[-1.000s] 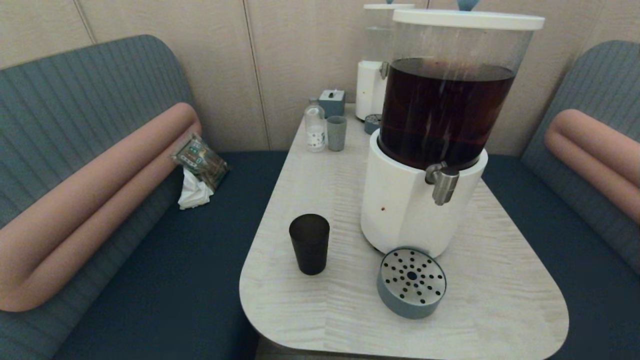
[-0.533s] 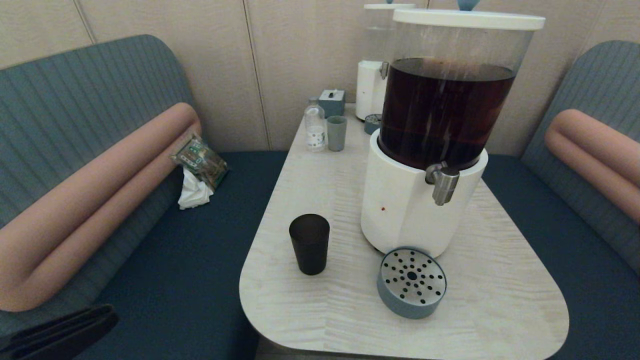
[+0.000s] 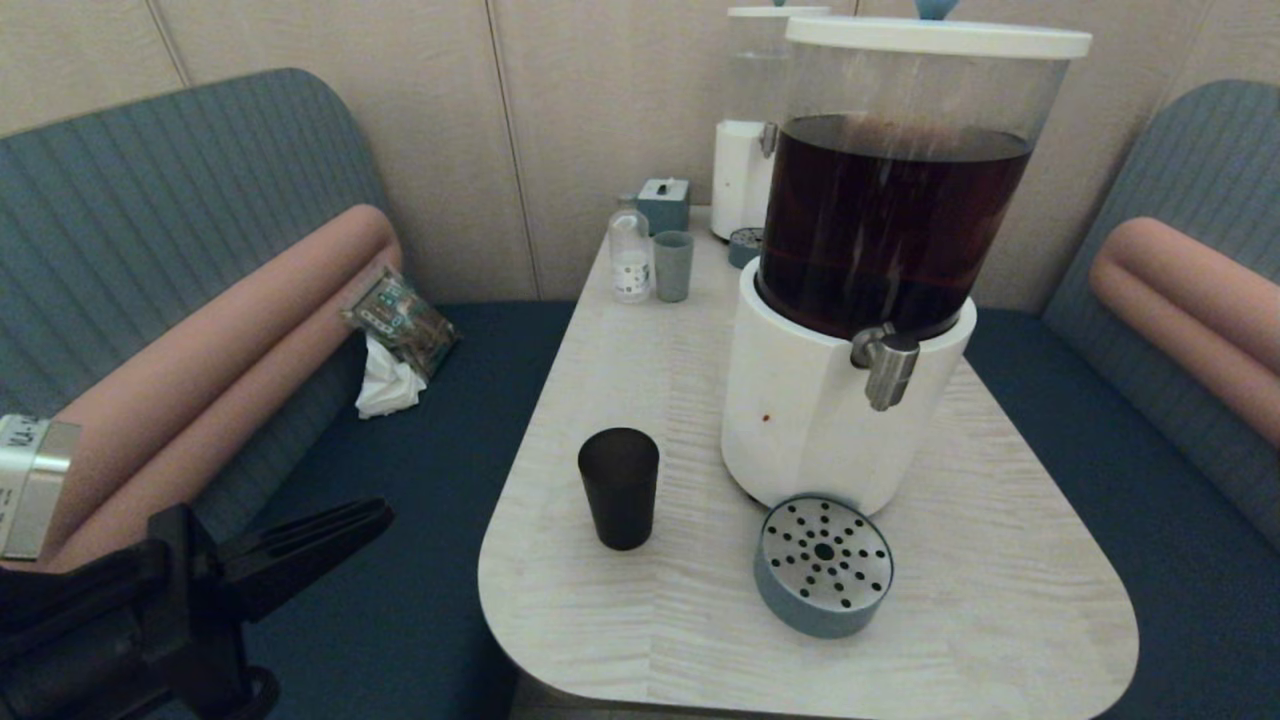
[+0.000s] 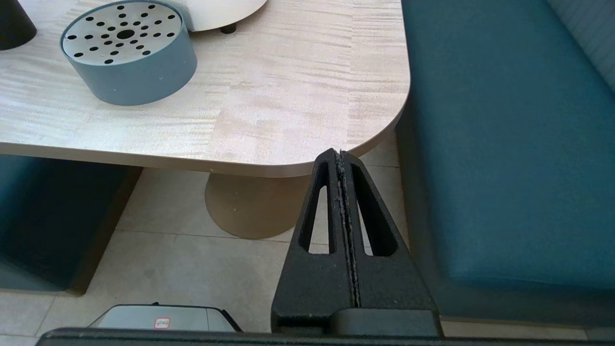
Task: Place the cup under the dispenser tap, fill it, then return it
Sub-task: Pick up the cup
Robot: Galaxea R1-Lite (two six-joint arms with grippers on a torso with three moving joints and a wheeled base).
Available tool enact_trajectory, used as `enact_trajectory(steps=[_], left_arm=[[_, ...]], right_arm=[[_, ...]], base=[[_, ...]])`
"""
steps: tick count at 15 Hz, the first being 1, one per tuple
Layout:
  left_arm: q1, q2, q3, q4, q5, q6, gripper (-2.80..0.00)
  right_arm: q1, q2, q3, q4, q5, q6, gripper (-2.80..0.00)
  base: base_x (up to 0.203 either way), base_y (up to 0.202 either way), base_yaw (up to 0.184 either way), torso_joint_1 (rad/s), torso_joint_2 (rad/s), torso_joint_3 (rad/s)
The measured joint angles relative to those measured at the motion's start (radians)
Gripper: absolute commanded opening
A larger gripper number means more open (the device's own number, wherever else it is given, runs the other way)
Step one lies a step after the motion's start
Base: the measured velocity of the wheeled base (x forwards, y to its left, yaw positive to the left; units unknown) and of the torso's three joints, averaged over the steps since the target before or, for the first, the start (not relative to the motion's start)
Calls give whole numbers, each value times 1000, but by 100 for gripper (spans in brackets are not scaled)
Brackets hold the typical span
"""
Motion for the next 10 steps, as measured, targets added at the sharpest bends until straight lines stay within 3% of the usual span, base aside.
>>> enact_trajectory(steps=[2,3,10], left_arm=[[15,112,39,-181,-1,5,-280],[28,147,49,-218,-2,9,-280],[41,236,57,-232,-15,27,-280]], right_arm=[[0,0,0,0,0,-1,-280],[0,0,0,0,0,-1,-280],[0,0,0,0,0,0,-280]], base=[[0,0,0,0,0,0],[0,0,0,0,0,0],[0,0,0,0,0,0]])
